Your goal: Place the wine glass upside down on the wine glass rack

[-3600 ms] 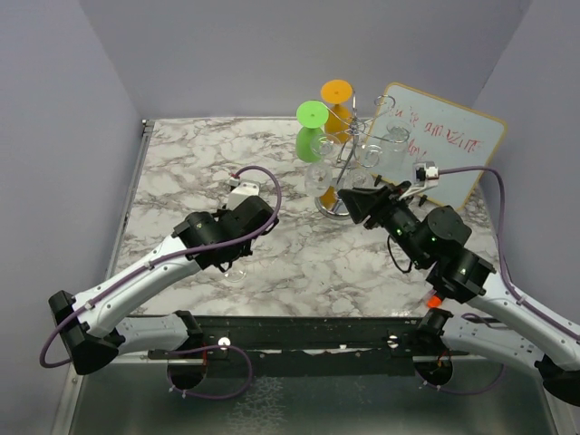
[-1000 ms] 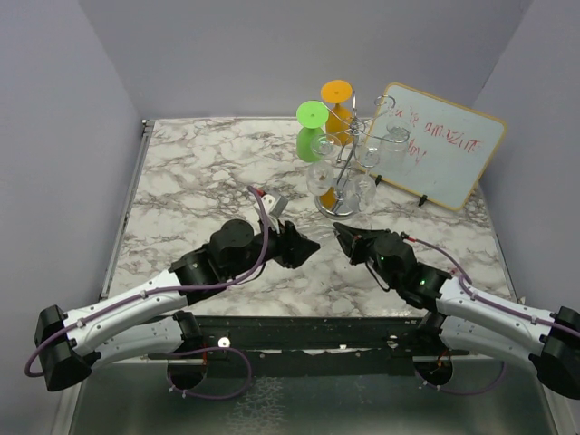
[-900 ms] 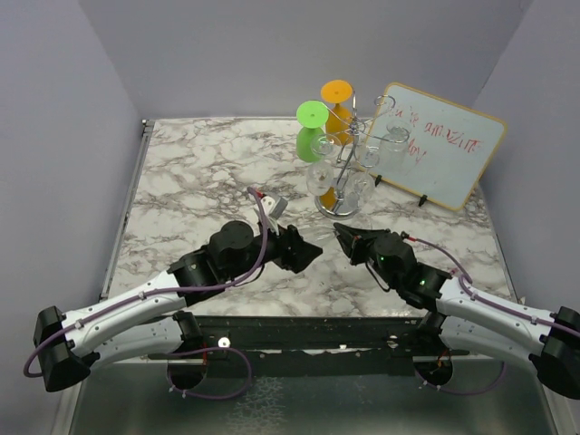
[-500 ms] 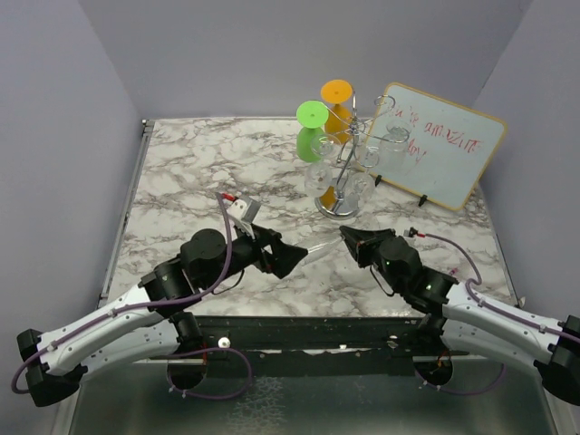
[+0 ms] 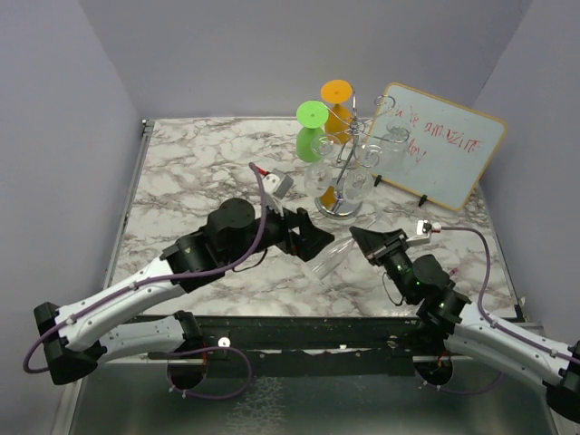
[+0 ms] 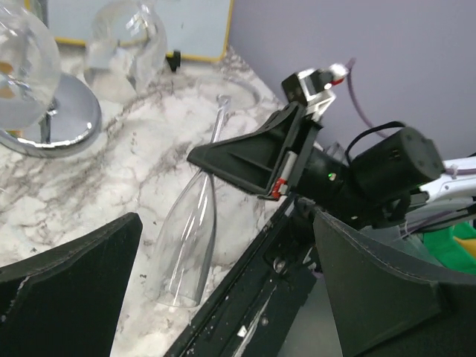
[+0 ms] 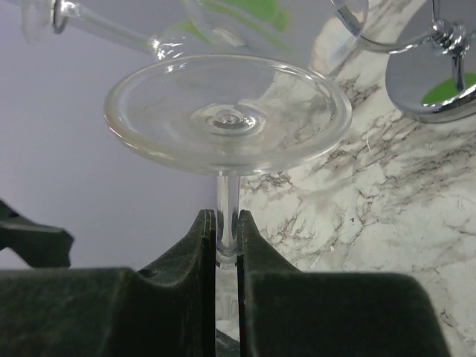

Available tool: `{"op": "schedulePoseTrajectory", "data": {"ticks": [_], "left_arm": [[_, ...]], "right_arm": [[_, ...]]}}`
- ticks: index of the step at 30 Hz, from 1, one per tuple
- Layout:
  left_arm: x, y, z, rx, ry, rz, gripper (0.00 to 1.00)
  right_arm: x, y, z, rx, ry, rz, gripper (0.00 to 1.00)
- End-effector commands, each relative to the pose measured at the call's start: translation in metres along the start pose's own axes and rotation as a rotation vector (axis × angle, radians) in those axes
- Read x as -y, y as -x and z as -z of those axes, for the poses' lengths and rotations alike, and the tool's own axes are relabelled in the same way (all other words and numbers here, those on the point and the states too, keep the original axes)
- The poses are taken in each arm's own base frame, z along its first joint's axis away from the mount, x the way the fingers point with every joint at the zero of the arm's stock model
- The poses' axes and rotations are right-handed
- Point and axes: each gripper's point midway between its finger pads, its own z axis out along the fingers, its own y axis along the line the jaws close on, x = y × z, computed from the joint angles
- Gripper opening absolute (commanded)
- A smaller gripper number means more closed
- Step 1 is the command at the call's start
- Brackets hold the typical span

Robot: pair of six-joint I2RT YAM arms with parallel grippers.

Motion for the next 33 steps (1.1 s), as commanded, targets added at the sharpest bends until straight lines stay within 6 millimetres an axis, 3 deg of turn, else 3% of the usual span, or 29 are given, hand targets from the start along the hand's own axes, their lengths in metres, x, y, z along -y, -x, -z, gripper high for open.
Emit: {"op": "schedulePoseTrajectory", "data": {"ticks": [1, 8, 15, 24, 33], "left_arm": [[0.011, -0.017, -0.023, -0.066, -0.076, 0.038, 0.99], [0.038, 0.001, -0.035, -0.041, -0.190, 0.032, 0.99], [0.055, 0.016, -0.041, 0.011, -0.268, 0.012, 0.98], [0.070, 0.030, -0.047, 0.076, -0.353, -0.005, 0.74], [0.087, 0.040, -0.033, 0.139, -0.456, -0.026, 0.60]], "right_arm": [[-0.027, 0.015, 0.014, 0.063, 0.193, 0.132, 0.01], [-0.052, 0.026, 0.032, 0.096, 0.343, 0.270, 0.01], [-0.105, 0.020, 0.054, 0.044, 0.575, 0.465, 0.01], [-0.163, -0.004, 0.077, -0.112, 0.826, 0.582, 0.01], [-0.187, -0.026, 0.091, -0.232, 0.988, 0.570, 0.01]]}}
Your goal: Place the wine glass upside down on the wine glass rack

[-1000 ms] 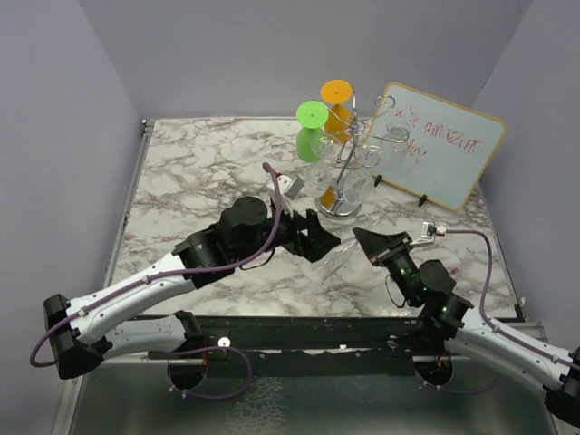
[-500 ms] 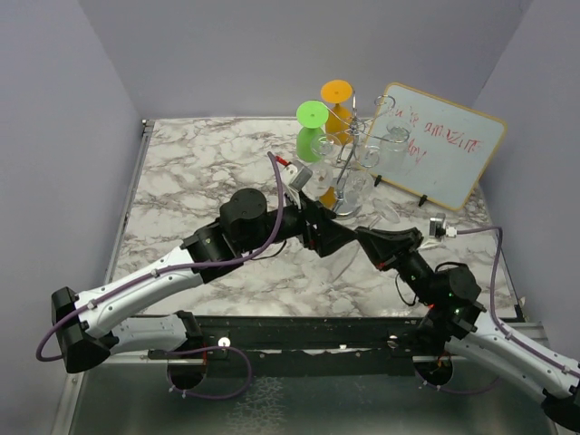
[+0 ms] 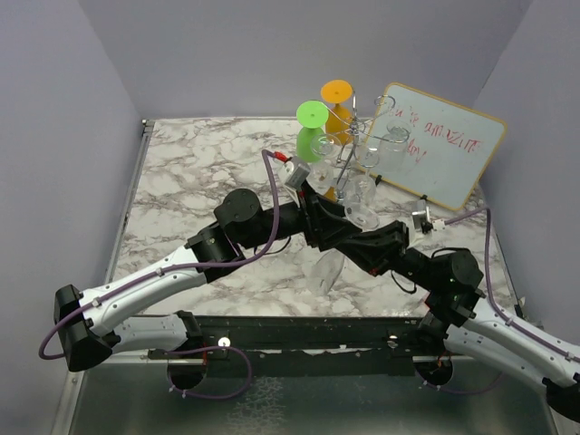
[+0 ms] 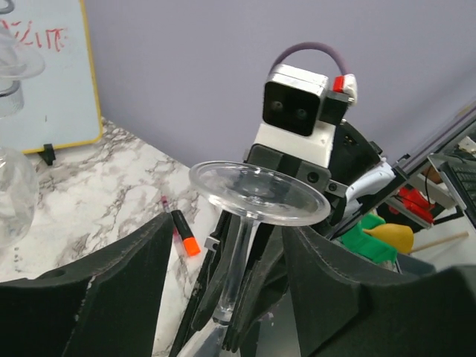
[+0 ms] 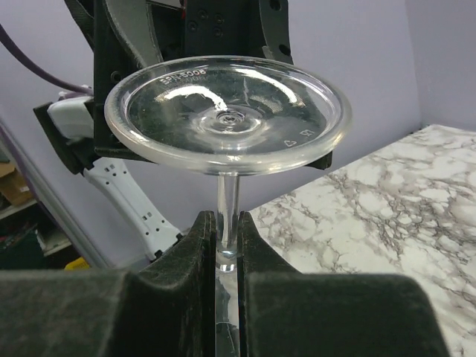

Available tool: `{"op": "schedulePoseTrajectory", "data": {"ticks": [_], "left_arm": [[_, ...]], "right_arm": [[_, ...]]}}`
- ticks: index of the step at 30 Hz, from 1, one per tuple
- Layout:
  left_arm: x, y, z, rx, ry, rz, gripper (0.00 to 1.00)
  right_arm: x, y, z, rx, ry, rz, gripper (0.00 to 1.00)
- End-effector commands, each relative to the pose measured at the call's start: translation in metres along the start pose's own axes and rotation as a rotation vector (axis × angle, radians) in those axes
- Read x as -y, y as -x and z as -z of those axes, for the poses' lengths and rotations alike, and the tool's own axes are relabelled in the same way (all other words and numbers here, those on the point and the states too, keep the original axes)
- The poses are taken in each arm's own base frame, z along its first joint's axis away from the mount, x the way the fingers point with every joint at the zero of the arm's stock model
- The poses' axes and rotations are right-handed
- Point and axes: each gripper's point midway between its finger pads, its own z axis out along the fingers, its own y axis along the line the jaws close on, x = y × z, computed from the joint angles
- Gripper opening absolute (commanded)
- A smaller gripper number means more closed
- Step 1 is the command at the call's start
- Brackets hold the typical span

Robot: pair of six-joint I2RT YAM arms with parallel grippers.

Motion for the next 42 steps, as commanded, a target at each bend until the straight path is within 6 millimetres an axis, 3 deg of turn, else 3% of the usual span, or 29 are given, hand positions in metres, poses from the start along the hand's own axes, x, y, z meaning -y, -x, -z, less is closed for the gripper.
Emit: {"op": "schedulePoseTrajectory", "data": {"ticks": [1, 6, 15, 17, 19, 20, 23, 28, 34, 42], "left_arm": [[0.021, 0.011, 0.005, 0.035, -0.106, -0.037, 0.58], [0.024, 0.000, 0.008, -0.003, -0.139, -0.046, 0.49], [0.038, -0.014, 0.009, -0.076, -0.234, -0.042, 0.24], [0.045, -0.014, 0.012, -0.086, -0.273, -0.057, 0.17], [0.049, -0.013, 0.014, -0.088, -0.294, -0.064, 0.02], [0.048, -0.014, 0.014, -0.087, -0.292, -0.066, 0.00], [0.042, -0.011, 0.015, -0.061, -0.258, -0.079, 0.00], [0.037, 0.002, 0.022, 0.015, -0.207, -0.110, 0.00], [0.043, 0.011, 0.028, 0.071, -0.225, -0.099, 0.00], [0.042, 0.017, 0.030, 0.109, -0.205, -0.068, 0.00]], "right_arm": [[-0.032, 0.016, -0.004, 0.028, 0.156, 0.004, 0.01], [-0.035, 0.023, -0.007, 0.053, 0.166, 0.003, 0.01], [-0.036, 0.022, -0.014, 0.043, 0.182, 0.009, 0.01], [-0.035, 0.020, -0.015, 0.037, 0.180, 0.007, 0.01], [-0.034, 0.019, -0.016, 0.032, 0.179, 0.004, 0.01], [-0.033, 0.018, -0.017, 0.030, 0.176, 0.001, 0.01], [-0.031, 0.017, -0.016, 0.028, 0.159, -0.024, 0.02], [-0.033, 0.014, -0.010, 0.049, 0.178, -0.045, 0.22], [-0.037, 0.014, -0.012, 0.062, 0.209, -0.055, 0.32], [-0.034, 0.017, -0.023, 0.072, 0.204, -0.046, 0.32]]}}
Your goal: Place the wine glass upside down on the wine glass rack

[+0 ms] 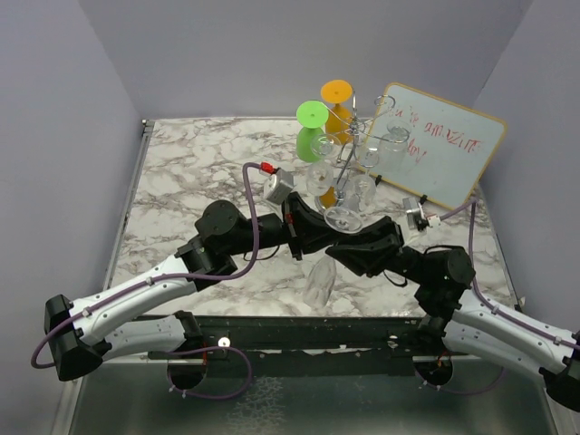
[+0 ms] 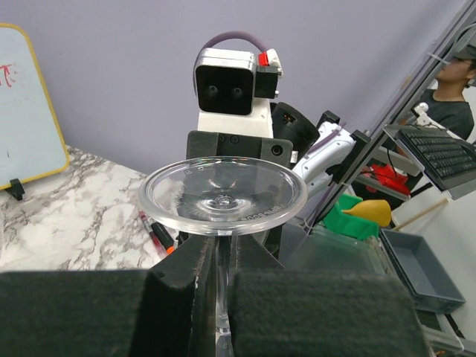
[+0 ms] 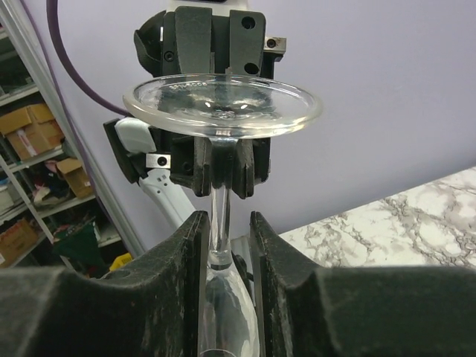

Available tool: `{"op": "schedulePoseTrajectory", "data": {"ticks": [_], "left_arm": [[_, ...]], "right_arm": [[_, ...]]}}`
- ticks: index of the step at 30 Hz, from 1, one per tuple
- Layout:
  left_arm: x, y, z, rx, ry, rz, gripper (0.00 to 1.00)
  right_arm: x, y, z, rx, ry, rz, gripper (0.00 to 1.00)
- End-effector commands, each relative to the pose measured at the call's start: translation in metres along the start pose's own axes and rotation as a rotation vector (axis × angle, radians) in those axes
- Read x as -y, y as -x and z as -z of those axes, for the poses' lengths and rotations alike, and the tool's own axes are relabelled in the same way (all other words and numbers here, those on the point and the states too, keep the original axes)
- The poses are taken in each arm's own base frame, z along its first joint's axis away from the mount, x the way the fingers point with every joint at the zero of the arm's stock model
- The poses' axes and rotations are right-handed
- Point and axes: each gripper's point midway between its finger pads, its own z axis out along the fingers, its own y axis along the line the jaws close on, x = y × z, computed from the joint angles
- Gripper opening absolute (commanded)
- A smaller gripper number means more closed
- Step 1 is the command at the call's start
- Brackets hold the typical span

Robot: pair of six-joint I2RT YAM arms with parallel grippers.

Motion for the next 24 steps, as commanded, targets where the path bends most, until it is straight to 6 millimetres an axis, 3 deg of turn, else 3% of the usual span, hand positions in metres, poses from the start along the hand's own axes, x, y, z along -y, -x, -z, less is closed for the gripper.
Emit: {"op": "schedulePoseTrajectory", "data": {"ticks": [1, 4, 8, 11, 17, 24], "left_arm": [[0.007, 0.018, 0.003, 0.083, -0.003, 0.011, 0.00], [0.007, 0.020, 0.004, 0.092, 0.002, 0.015, 0.00], [0.007, 0.020, 0.006, 0.098, 0.007, 0.017, 0.00], [0.004, 0.019, 0.007, 0.103, 0.021, 0.021, 0.01], [-0.003, 0.017, 0.012, 0.119, 0.058, 0.024, 0.41], [-0.004, 0.018, 0.021, 0.140, 0.081, 0.029, 0.72]], "right_arm": [[-0.004, 0.010, -0.009, 0.027, 0.026, 0.023, 0.31], [-0.002, 0.008, -0.012, 0.022, 0.027, 0.023, 0.23], [-0.004, 0.007, -0.014, 0.008, 0.044, 0.023, 0.04], [-0.003, 0.009, -0.014, 0.010, 0.031, 0.030, 0.01], [0.006, 0.019, -0.006, 0.052, -0.042, 0.098, 0.01], [0.015, 0.028, 0.003, 0.067, -0.112, 0.160, 0.01]]}}
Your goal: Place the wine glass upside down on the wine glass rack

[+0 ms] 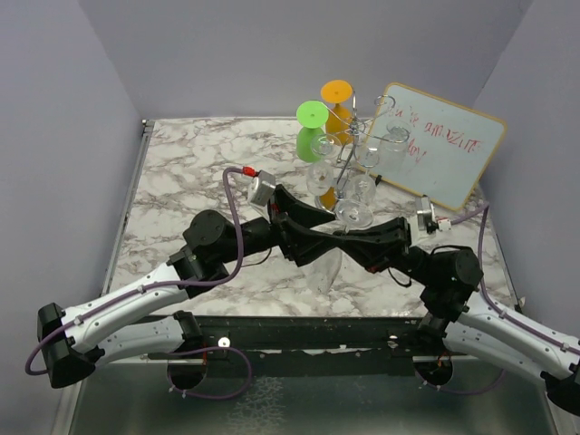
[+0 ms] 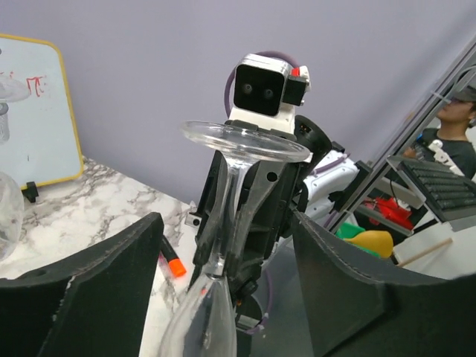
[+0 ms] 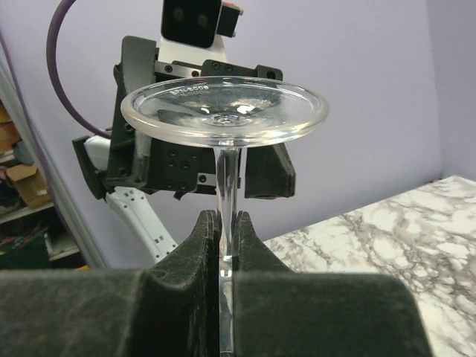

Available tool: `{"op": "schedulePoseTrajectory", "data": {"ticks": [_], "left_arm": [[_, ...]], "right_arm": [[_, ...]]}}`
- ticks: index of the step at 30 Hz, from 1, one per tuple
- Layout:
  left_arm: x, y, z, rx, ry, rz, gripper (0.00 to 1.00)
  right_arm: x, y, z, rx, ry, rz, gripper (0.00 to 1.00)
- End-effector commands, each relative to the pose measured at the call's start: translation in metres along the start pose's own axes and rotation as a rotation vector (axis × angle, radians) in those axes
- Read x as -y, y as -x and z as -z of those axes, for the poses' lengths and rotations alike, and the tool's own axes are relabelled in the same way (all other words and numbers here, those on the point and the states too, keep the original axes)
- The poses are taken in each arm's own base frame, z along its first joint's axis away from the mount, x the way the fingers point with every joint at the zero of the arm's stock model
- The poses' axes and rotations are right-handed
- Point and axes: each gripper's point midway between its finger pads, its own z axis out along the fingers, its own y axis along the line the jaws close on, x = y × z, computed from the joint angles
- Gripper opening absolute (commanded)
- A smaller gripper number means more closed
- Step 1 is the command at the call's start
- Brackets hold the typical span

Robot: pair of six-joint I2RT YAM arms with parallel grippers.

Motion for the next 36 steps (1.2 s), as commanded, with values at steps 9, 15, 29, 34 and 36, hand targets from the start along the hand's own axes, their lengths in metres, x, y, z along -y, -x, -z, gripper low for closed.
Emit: {"op": "schedulePoseTrajectory", "data": {"ticks": [9, 15, 29, 34, 36], "left_arm": [[-0.013, 0.017, 0.016, 0.089, 0.120, -0.005, 0.87], [-0.027, 0.021, 0.020, 0.107, 0.209, -0.014, 0.89], [-0.041, 0.016, 0.017, 0.066, 0.272, -0.050, 0.90], [-0.043, 0.015, 0.016, 0.061, 0.277, -0.059, 0.90], [-0.043, 0.015, 0.016, 0.056, 0.280, -0.064, 0.90]], "right_arm": [[0.056, 0.028, 0.033, -0.048, -0.380, 0.255, 0.01], [0.087, 0.058, 0.081, -0.036, -0.688, 0.327, 0.01], [0.144, 0.096, 0.146, -0.044, -1.270, 0.476, 0.01], [0.157, 0.095, 0.138, -0.054, -1.303, 0.576, 0.01], [0.162, 0.095, 0.131, -0.052, -1.312, 0.604, 0.01]]}}
